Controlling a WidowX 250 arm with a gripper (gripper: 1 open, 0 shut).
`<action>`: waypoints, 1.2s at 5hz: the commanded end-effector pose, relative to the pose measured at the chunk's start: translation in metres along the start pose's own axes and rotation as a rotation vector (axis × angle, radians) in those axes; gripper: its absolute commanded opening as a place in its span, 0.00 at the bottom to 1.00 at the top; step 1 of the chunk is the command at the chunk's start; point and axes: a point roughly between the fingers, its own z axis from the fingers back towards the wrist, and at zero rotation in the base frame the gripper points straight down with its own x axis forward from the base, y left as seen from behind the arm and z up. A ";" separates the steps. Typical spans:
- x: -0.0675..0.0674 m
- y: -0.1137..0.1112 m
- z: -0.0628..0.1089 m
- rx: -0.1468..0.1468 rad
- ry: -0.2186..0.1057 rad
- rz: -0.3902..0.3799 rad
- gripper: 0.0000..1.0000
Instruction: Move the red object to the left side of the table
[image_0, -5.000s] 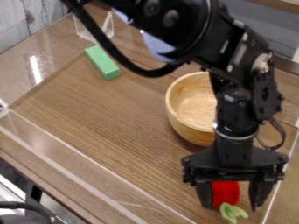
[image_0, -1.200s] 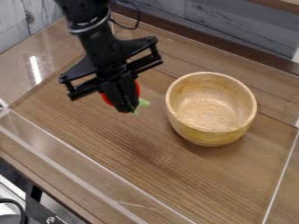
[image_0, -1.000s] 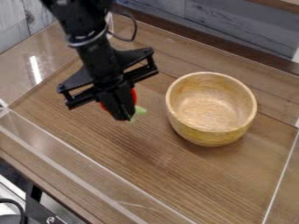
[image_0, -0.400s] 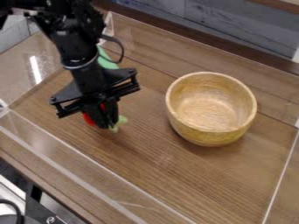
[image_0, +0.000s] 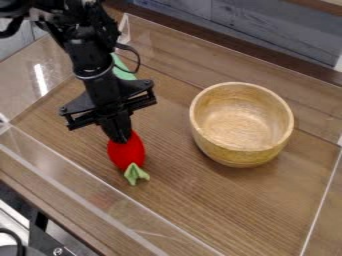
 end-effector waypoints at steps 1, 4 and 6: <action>0.006 -0.005 0.021 -0.009 -0.059 0.048 1.00; -0.002 -0.038 0.054 -0.029 -0.067 -0.122 1.00; -0.001 -0.047 0.052 -0.018 -0.041 -0.347 1.00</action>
